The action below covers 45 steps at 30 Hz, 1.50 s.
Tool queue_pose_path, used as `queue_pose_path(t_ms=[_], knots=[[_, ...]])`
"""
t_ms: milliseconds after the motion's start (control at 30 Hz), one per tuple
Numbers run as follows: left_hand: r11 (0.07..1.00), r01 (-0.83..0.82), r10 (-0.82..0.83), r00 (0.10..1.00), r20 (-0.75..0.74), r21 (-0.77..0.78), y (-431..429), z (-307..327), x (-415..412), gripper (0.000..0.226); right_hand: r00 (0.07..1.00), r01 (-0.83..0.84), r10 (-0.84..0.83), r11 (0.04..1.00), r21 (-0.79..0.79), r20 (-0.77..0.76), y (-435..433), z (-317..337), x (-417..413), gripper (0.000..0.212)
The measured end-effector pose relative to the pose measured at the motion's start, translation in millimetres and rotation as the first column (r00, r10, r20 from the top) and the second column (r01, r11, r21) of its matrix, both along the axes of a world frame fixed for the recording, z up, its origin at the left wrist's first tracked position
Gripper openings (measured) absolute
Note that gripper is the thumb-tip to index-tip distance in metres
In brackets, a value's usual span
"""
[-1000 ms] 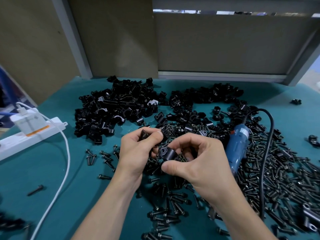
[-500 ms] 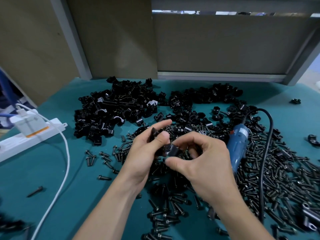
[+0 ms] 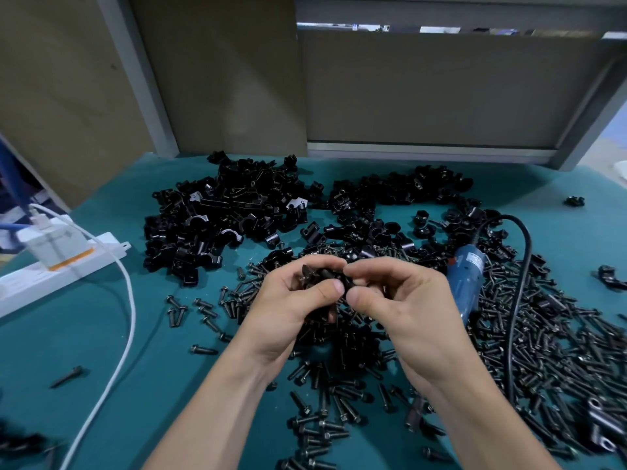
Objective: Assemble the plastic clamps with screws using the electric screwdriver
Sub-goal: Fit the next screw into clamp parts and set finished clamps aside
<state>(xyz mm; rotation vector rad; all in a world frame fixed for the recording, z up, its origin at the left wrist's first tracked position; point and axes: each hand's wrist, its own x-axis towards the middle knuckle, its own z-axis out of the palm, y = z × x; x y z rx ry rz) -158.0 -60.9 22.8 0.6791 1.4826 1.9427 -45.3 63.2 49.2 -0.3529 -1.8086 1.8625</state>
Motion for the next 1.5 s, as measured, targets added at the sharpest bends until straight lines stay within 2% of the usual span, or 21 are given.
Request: queue_pose_path(t_ms=[100,167,233,300,467,567,667,767,833,1000,1100,1200,1267,1367,1433,1500], knots=[[0.999,-0.025,0.02,0.995,0.093,0.044,-0.9,1.3,-1.5,0.023,0.996,-0.088,0.092,0.969,-0.23,0.008,0.8,-0.4,-2.0,0.02],[0.998,-0.041,0.031,0.986,0.163,0.057,-1.9,2.5,-2.1,0.022,0.994,-0.068,0.092,0.943,-0.326,0.056,3.2,-2.3,-3.8,0.025],[0.996,-0.056,0.039,0.973,0.227,0.068,-2.6,4.0,-2.1,0.023,0.993,-0.004,0.046,0.933,-0.36,0.108,5.2,-5.8,-4.8,0.036],[0.992,-0.092,0.063,0.949,0.308,0.081,-3.5,6.0,-2.6,0.02,0.991,0.043,0.007,0.925,-0.377,0.132,6.3,-7.1,-4.8,0.037],[0.979,-0.194,0.154,0.906,0.394,0.062,-5.0,8.5,-4.5,0.012,0.98,-0.032,0.101,0.931,-0.364,0.172,8.8,-9.5,-4.9,0.027],[0.987,-0.156,0.139,0.932,0.334,0.024,-5.3,7.7,-3.0,0.014,0.97,-0.082,0.139,0.96,-0.266,0.202,3.1,-11.0,-6.2,0.018],[0.994,-0.105,0.096,0.965,0.244,0.023,-6.0,7.4,-1.6,0.021,0.975,-0.042,0.078,0.984,-0.175,0.207,-0.8,-13.1,-8.3,0.01],[0.987,-0.154,0.154,0.988,-0.004,-0.043,-6.6,6.3,-3.1,0.03,0.982,0.021,0.009,0.988,-0.156,0.191,3.6,-13.3,-7.6,0.01],[0.98,-0.191,0.182,0.975,-0.126,-0.058,-6.9,5.3,-5.0,0.034,0.983,0.034,0.0,0.982,-0.185,0.182,7.3,-10.8,-6.7,0.014],[0.989,-0.121,0.097,0.963,-0.252,-0.083,-3.9,1.8,-4.8,0.045,0.989,-0.044,0.093,0.926,-0.375,0.114,11.6,-4.0,-4.3,0.025],[0.987,-0.072,0.029,0.959,-0.28,-0.146,-2.7,1.8,-3.6,0.042,0.982,-0.115,0.159,0.929,-0.353,0.098,14.5,-1.2,-0.3,0.027],[0.976,0.043,-0.099,0.961,-0.257,-0.213,-3.6,3.9,-0.9,0.023,0.967,-0.154,0.18,0.977,-0.151,0.178,15.6,-1.8,1.2,0.025],[0.963,0.111,-0.173,0.953,-0.248,-0.245,-4.6,3.9,0.9,0.016,0.961,-0.166,0.181,0.982,-0.085,0.209,14.5,-4.0,-0.2,0.026],[0.961,0.168,-0.22,0.945,-0.242,-0.219,-5.7,2.9,0.4,0.01,0.963,-0.153,0.161,0.987,-0.052,0.218,11.7,-3.8,-0.8,0.027],[0.966,0.194,-0.232,0.943,-0.238,-0.172,-6.3,3.7,0.3,0.006,0.974,-0.12,0.111,0.992,0.03,0.199,9.8,-2.7,-1.7,0.028],[0.971,0.193,-0.22,0.951,-0.216,-0.142,-6.7,3.0,0.4,0.016,0.987,-0.029,0.007,0.991,0.134,0.159,6.8,-5.3,-4.3,0.028]])
